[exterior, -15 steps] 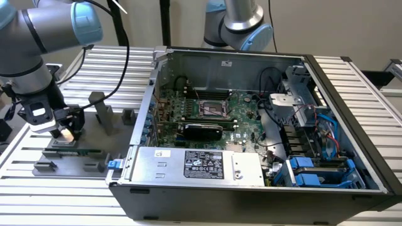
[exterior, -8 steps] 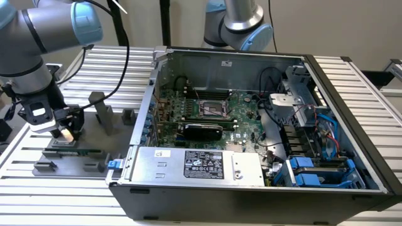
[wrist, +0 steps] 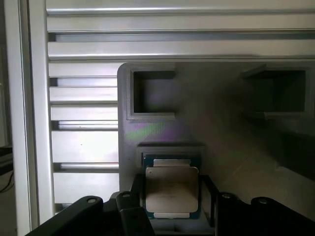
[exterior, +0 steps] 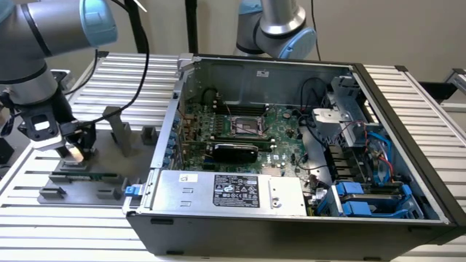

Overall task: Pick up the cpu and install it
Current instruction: 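Pick up the cpu and move it towards the insertion slot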

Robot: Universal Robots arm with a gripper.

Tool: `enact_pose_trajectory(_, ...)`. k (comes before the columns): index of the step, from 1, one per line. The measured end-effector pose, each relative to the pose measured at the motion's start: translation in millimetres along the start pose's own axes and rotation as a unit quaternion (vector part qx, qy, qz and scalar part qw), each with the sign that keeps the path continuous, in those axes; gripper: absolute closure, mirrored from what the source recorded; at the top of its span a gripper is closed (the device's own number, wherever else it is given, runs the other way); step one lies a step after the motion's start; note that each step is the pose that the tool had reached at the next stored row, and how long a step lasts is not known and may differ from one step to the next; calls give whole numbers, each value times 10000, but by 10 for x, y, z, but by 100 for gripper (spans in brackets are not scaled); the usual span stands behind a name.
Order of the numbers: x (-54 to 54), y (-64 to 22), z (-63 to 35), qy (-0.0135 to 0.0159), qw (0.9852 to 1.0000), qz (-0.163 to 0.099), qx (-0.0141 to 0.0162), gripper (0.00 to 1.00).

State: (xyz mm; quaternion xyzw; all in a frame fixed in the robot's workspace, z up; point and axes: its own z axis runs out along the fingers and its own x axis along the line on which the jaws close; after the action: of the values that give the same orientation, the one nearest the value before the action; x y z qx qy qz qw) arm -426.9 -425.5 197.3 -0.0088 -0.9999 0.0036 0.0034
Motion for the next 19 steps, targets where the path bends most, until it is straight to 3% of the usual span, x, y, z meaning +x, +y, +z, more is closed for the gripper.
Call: enact_pose_trajectory(19, -72, -5, -860, 5, 10000, -1, -1, 45)
